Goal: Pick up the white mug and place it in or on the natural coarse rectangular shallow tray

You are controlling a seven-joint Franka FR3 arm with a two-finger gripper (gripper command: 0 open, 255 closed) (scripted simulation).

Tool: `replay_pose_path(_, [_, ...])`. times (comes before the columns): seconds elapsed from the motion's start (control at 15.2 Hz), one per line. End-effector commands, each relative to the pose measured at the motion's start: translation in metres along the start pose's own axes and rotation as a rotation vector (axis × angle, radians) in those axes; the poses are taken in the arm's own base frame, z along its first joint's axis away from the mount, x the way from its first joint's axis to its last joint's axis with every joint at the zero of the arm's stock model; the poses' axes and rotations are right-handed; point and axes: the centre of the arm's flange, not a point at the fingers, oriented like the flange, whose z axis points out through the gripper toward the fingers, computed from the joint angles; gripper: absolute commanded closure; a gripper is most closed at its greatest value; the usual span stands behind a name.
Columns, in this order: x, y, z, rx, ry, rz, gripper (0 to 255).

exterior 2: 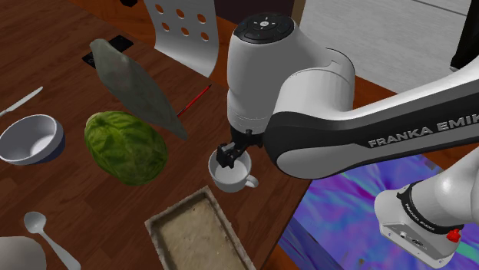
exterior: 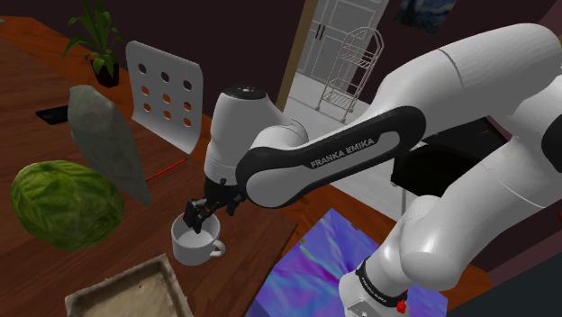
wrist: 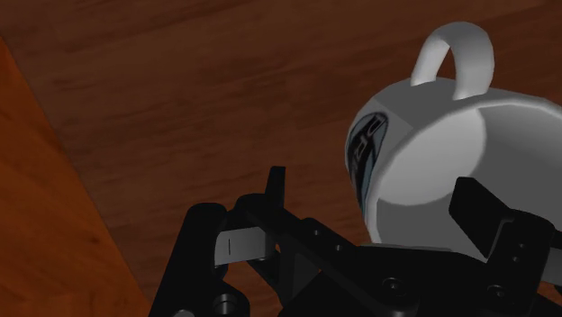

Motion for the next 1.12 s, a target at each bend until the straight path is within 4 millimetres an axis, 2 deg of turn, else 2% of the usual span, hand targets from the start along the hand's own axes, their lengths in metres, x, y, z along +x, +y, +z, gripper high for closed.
replay_pose_path(0.0, [0.0, 0.0, 0.0, 0.0, 0.0, 0.0, 0])
replay_pose_path(0.2, [0.0, 0.0, 0.0, 0.0, 0.0, 0.0, 0])
replay_pose_path(0.26, [0.0, 0.0, 0.0, 0.0, 0.0, 0.0, 255])
replay_pose_path(0.86, [0.0, 0.0, 0.0, 0.0, 0.0, 0.0, 255])
replay_pose_path(1.06, [0.0, -0.001, -0.016, 0.0, 0.0, 0.0, 255])
